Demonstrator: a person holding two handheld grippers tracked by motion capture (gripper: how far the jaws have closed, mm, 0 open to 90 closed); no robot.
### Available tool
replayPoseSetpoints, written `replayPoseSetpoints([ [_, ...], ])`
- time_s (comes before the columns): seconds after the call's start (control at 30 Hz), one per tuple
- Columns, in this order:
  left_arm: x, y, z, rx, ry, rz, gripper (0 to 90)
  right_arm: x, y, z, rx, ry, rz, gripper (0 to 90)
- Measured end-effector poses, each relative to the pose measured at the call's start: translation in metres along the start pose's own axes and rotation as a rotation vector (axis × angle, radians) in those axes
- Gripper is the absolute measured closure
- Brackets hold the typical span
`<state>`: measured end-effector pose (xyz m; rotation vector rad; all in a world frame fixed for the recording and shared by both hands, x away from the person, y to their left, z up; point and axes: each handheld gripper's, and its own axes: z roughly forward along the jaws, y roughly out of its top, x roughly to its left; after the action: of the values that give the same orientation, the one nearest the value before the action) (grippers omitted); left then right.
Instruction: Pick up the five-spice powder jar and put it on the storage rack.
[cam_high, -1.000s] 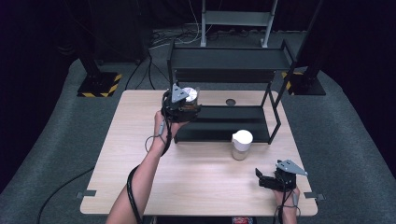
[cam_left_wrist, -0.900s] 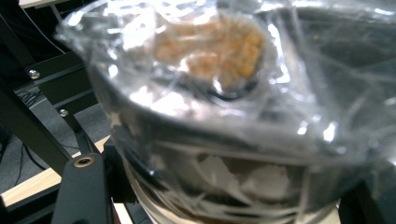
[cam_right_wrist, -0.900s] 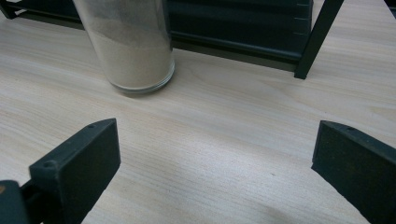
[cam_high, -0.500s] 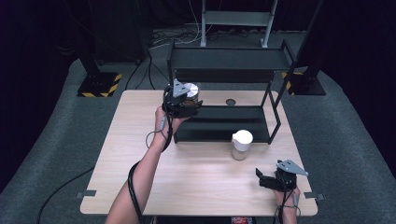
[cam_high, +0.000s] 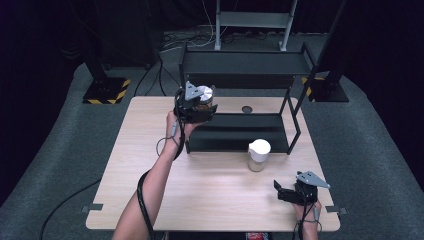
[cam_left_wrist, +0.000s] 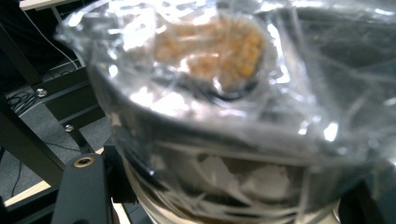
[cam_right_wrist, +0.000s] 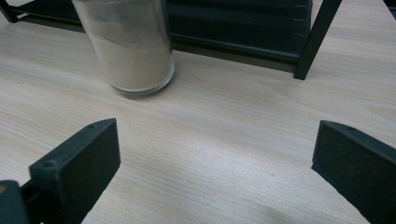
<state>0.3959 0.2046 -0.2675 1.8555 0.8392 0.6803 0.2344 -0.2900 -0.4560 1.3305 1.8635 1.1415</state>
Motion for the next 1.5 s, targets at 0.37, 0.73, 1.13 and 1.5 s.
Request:
replayPoseSetpoints([
  [0.37, 0.003, 0.012, -0.007, -0.017, 0.005, 0.005, 30.5, 0.000, -0.001, 0.000, -0.003, 0.000, 0.004, 0.0],
  [0.73, 0.005, 0.021, -0.018, -0.042, 0.002, 0.004, 30.5, -0.001, -0.001, 0.000, -0.007, 0.002, 0.005, 0.0],
  [1.13, 0.006, 0.032, -0.022, -0.045, 0.001, 0.016, 30.5, -0.002, -0.001, -0.001, -0.007, 0.005, 0.008, 0.0],
  [1.5, 0.008, 0.041, -0.028, -0.052, -0.002, 0.018, 30.5, -0.002, -0.001, 0.000, -0.006, 0.005, 0.008, 0.0],
])
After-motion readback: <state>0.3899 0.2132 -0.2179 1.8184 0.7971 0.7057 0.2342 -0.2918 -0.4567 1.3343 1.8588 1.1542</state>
